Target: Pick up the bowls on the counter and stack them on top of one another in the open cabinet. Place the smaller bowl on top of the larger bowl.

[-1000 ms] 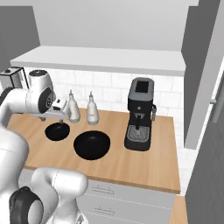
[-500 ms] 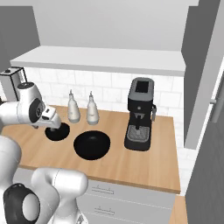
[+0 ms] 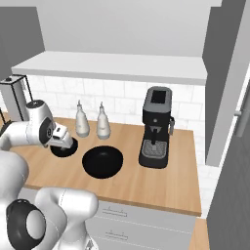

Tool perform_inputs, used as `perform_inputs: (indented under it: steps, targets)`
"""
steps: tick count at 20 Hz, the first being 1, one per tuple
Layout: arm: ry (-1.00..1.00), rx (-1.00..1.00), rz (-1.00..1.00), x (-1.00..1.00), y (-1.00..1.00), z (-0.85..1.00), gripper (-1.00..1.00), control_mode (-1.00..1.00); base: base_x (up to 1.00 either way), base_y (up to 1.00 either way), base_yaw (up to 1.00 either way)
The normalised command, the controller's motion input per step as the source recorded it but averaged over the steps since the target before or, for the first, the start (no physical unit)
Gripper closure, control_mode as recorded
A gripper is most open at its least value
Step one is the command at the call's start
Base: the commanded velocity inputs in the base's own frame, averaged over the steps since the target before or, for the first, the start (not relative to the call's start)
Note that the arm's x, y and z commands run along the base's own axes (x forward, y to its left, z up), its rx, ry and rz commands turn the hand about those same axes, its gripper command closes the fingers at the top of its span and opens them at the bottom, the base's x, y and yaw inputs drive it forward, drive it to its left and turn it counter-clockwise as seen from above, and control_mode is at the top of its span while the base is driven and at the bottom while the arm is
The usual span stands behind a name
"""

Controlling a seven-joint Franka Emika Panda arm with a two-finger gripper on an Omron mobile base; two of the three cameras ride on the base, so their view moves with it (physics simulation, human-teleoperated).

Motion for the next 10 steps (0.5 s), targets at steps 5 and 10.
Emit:
perform_inputs:
  steps: [5,10]
  targets:
    - [0.00,0.00,-0.02,0.44,0.00,-0.05,-1.00,-1.00,0.00,0.00,0.00]
    - [0.00,0.00,0.00,0.41,0.00,-0.16,-1.00,-1.00,0.00,0.00,0.00]
